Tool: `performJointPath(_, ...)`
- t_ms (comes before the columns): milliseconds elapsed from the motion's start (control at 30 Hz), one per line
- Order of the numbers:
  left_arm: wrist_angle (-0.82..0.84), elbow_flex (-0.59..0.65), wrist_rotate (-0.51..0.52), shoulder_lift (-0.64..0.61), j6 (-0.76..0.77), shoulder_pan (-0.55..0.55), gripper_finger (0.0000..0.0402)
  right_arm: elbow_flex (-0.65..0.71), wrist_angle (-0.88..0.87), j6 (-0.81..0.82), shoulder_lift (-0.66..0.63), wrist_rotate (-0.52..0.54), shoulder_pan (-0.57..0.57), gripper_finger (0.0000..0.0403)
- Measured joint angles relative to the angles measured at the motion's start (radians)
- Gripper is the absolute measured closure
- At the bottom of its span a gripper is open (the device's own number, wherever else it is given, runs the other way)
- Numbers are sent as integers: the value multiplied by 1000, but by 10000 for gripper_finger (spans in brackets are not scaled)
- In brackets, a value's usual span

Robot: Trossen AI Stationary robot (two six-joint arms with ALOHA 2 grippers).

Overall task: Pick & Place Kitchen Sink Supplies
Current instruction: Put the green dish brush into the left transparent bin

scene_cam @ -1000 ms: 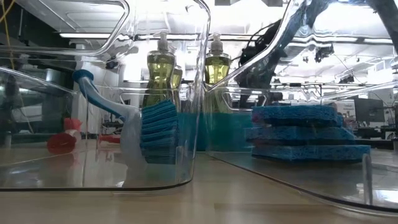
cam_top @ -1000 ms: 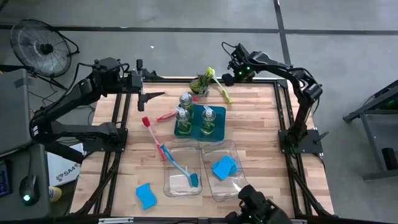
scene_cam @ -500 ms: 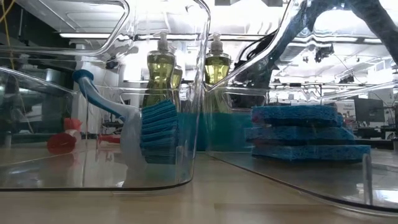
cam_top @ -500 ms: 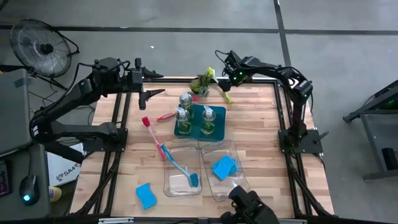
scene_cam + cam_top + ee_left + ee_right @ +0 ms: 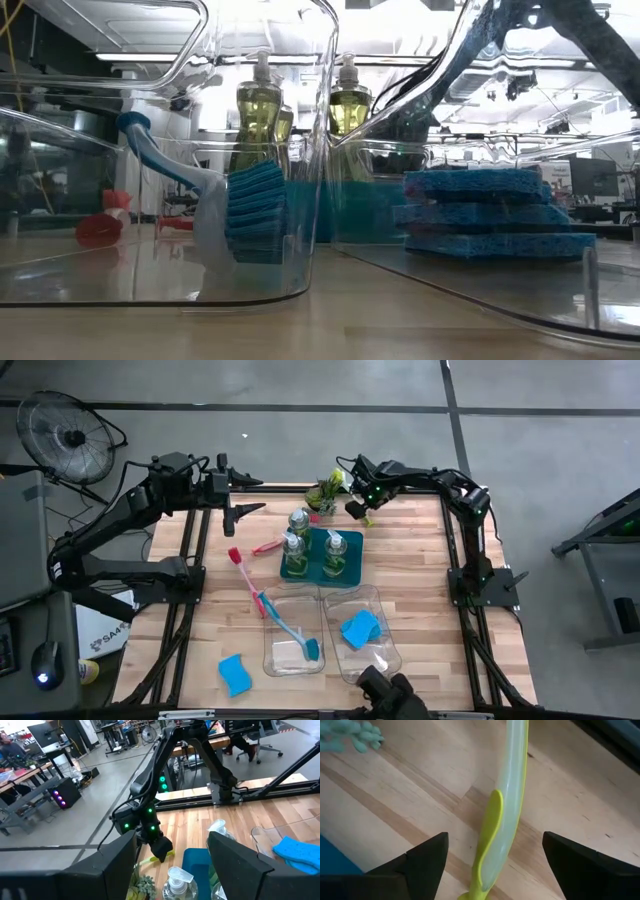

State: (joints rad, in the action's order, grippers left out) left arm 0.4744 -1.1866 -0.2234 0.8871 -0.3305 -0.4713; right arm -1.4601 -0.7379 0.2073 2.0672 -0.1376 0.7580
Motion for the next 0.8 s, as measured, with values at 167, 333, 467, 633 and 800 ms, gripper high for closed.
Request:
performJointPath(167,0,0,0,0,0,0,159,1,-9,1,7,24,-7,101)
performJointPath(333,9,0,0,0,0,0,159,1,-15,1,7,26,-7,135)
performJointPath(467,22,0,0,0,0,0,159,1,-21,-10,7,27,-13,167)
performJointPath(633,32,0,0,0,0,0,159,1,-21,-29,11,27,-36,200)
performJointPath(800,32,0,0,0,0,0,159,0,-25,-28,27,70,-57,213)
